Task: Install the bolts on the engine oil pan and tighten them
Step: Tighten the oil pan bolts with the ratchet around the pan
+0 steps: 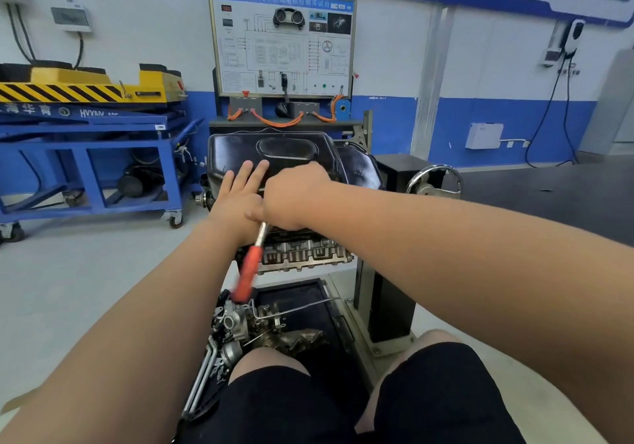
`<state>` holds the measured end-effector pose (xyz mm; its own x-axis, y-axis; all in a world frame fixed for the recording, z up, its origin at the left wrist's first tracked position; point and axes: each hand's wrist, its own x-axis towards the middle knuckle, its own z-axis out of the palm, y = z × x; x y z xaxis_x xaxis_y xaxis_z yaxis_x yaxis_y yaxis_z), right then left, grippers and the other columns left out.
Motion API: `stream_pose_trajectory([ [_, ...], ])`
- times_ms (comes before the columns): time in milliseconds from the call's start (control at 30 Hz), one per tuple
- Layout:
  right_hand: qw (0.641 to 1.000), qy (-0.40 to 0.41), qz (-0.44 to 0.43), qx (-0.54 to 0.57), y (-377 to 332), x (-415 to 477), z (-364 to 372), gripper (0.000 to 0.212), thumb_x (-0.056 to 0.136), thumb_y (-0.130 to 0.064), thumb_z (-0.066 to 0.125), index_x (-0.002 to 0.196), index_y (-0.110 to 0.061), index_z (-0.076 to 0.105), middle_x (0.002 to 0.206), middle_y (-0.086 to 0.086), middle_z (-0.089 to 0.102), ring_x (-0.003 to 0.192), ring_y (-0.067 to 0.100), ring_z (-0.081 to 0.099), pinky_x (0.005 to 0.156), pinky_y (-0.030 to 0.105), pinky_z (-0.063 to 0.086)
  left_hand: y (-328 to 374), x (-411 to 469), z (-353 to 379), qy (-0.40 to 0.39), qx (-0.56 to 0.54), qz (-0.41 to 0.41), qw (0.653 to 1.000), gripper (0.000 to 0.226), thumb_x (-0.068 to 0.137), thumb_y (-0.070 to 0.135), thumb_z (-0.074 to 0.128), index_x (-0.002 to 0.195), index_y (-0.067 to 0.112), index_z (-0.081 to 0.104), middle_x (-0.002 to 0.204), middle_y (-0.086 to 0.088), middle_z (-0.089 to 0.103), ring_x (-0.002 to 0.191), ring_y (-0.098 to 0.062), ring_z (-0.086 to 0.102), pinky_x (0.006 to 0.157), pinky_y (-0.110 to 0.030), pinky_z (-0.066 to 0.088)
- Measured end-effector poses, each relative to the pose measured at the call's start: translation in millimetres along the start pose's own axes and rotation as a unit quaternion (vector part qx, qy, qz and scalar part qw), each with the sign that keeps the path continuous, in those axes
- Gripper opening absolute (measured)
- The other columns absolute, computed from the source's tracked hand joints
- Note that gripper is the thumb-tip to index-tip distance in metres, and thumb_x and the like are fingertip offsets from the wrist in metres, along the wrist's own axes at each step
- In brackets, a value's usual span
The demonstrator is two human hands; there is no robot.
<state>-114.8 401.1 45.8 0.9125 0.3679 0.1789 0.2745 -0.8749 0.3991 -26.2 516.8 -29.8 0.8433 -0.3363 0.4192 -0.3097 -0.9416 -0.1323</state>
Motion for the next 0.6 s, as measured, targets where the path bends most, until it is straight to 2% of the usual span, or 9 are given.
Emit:
stream_pose_trajectory([
  [67, 1.000, -0.009, 0.008, 0.016, -5.1, 2.0, 4.1, 0.056, 0.097, -0.047, 0.040, 0.140, -0.010, 0.041, 0.130, 0.007, 0.055, 0.114, 0.029, 0.052, 0.079, 0.045, 0.037, 1.2, -0.1, 1.2, -0.003, 0.007, -0.006, 1.000, 0.073, 0.092, 0.039, 0.048, 0.153, 0.029, 0.008, 0.159, 0.005, -0.020, 0.145, -0.019, -0.021, 0.115, -0.040, -0.014],
  [167, 0.999, 0.018, -0.024, -0.041, -5.4, 4.7, -2.1, 0.047, 0.094, -0.034, 0.051, 0.135, -0.010, 0.047, 0.131, 0.007, 0.055, 0.120, 0.027, 0.050, 0.096, 0.044, 0.035, 0.9, -2.1, -0.1, 0.002, -0.014, -0.005, 1.000, 0.080, 0.091, 0.036, 0.047, 0.153, 0.029, -0.003, 0.160, 0.004, -0.015, 0.145, -0.018, -0.020, 0.117, -0.040, -0.013],
  [200, 0.995, 0.038, -0.048, -0.076, -4.0, 5.5, -6.0, 0.041, 0.093, -0.030, 0.052, 0.130, -0.013, 0.052, 0.129, 0.006, 0.055, 0.122, 0.026, 0.048, 0.100, 0.043, 0.031, 1.8, -1.9, -1.5, 0.000, -0.021, -0.008, 1.000, 0.076, 0.093, 0.040, 0.043, 0.153, 0.029, -0.003, 0.161, 0.002, -0.010, 0.146, -0.018, -0.017, 0.118, -0.040, -0.012],
  [267, 0.984, 0.076, -0.079, -0.141, -1.4, 6.0, -11.1, 0.030, 0.095, -0.025, 0.049, 0.123, -0.017, 0.057, 0.127, 0.004, 0.055, 0.123, 0.025, 0.043, 0.100, 0.041, 0.029, 5.4, -0.2, -4.2, -0.004, -0.033, -0.019, 0.999, 0.069, 0.095, 0.048, 0.034, 0.153, 0.030, 0.002, 0.161, 0.000, 0.002, 0.147, -0.018, -0.011, 0.118, -0.042, -0.010],
  [367, 0.968, 0.116, -0.106, -0.197, -4.4, 8.5, -5.6, 0.029, 0.096, -0.022, 0.047, 0.122, -0.017, 0.058, 0.127, 0.003, 0.055, 0.122, 0.025, 0.040, 0.097, 0.041, 0.030, 6.2, 0.5, -4.9, 0.002, -0.023, -0.023, 0.999, 0.067, 0.095, 0.047, 0.034, 0.153, 0.031, 0.005, 0.160, -0.002, 0.011, 0.147, -0.018, -0.004, 0.119, -0.041, -0.009],
  [433, 0.969, 0.120, -0.108, -0.189, -7.6, 8.7, -1.1, 0.028, 0.095, -0.020, 0.048, 0.121, -0.017, 0.058, 0.125, 0.002, 0.057, 0.120, 0.024, 0.042, 0.098, 0.041, 0.029, 1.0, -0.4, -3.6, 0.004, -0.017, -0.018, 1.000, 0.069, 0.094, 0.043, 0.036, 0.153, 0.030, 0.002, 0.160, -0.002, 0.009, 0.147, -0.017, -0.004, 0.118, -0.040, -0.010],
  [533, 0.986, 0.103, -0.074, -0.111, -2.0, 8.8, -2.8, 0.027, 0.094, -0.026, 0.050, 0.120, -0.020, 0.057, 0.121, -0.002, 0.059, 0.118, 0.022, 0.048, 0.100, 0.040, 0.028, -3.1, -1.2, -4.3, 0.009, -0.043, -0.016, 0.999, 0.069, 0.093, 0.039, 0.036, 0.154, 0.028, 0.004, 0.161, 0.002, 0.000, 0.147, -0.014, -0.011, 0.118, -0.037, -0.009],
  [600, 0.994, 0.072, -0.041, -0.065, 3.6, 8.0, -2.9, 0.031, 0.095, -0.033, 0.047, 0.121, -0.019, 0.057, 0.113, -0.003, 0.061, 0.111, 0.022, 0.053, 0.097, 0.044, 0.032, -1.0, -1.0, -4.9, 0.014, -0.059, -0.022, 0.998, 0.064, 0.093, 0.035, 0.037, 0.152, 0.026, 0.016, 0.161, 0.005, -0.004, 0.146, -0.013, -0.013, 0.117, -0.036, -0.011],
])
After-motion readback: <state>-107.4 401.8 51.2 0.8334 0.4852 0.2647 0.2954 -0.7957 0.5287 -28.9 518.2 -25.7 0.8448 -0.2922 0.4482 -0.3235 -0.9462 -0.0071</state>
